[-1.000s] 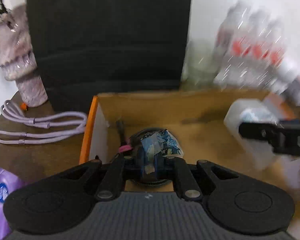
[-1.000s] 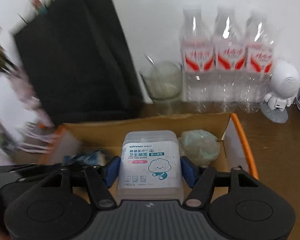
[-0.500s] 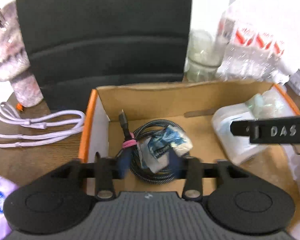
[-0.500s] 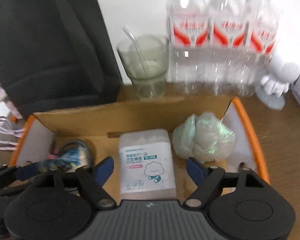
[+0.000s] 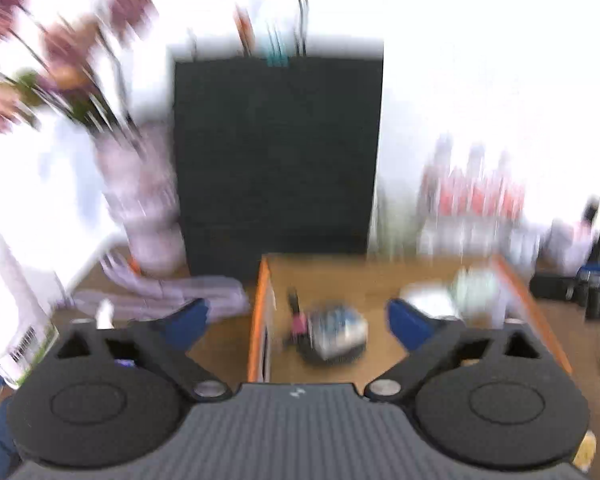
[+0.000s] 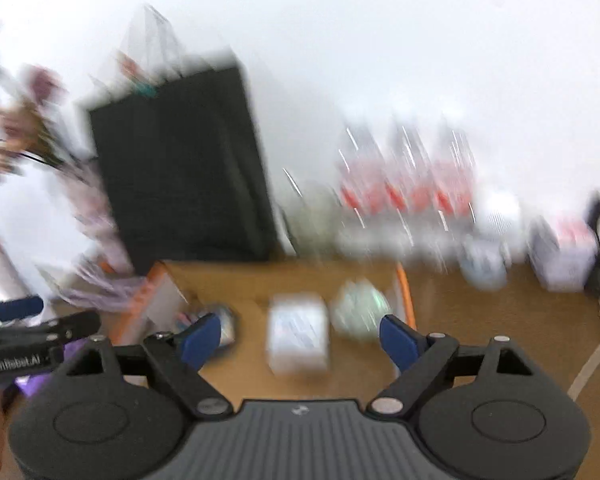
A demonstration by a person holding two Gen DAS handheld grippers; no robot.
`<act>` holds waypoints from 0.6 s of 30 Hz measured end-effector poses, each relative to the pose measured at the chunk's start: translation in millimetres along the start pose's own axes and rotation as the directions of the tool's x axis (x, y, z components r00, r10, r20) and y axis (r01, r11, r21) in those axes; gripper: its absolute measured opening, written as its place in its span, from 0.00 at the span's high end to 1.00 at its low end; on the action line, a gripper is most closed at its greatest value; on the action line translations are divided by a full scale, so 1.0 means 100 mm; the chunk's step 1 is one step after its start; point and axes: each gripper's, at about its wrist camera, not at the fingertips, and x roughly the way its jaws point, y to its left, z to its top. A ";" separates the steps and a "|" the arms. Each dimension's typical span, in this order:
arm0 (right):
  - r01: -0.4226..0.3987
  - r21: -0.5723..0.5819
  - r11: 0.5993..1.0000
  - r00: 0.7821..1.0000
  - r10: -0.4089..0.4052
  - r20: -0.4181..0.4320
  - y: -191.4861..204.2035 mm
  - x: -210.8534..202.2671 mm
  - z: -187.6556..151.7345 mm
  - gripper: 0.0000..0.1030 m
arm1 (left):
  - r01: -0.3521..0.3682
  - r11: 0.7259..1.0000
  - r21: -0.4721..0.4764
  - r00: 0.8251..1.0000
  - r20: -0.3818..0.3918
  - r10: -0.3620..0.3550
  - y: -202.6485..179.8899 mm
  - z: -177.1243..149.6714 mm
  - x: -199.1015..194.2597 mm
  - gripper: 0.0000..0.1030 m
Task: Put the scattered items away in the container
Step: 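Withdraw both tools from the box back over the table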
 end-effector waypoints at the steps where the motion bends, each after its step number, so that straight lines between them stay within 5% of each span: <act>1: 0.013 -0.028 1.000 0.997 -0.011 0.071 0.03 -0.11 -0.13 0.10 | 0.002 1.000 -0.009 0.998 0.069 -0.002 0.01 -0.10 -0.13 0.00; 4: 0.052 -0.052 0.997 0.988 -0.044 0.149 0.10 -0.26 -0.44 0.07 | 0.019 1.000 -0.016 0.992 0.125 -0.017 -0.03 -0.33 -0.37 0.00; 11: 0.088 -0.013 0.996 0.991 -0.086 0.107 0.26 -0.58 -0.83 0.07 | 0.002 1.000 -0.004 0.992 0.127 -0.002 -0.09 -0.69 -0.82 0.00; 15: 0.049 0.050 0.998 0.996 -0.052 0.070 0.32 -1.10 -1.38 0.07 | 0.075 0.997 -0.031 0.994 0.086 -0.072 -0.06 -1.32 -1.40 0.00; 18: 0.012 0.082 0.997 0.998 -0.017 0.062 0.28 -1.49 -1.94 0.06 | 0.061 0.997 -0.051 0.996 0.075 -0.057 -0.09 -1.86 -1.82 0.00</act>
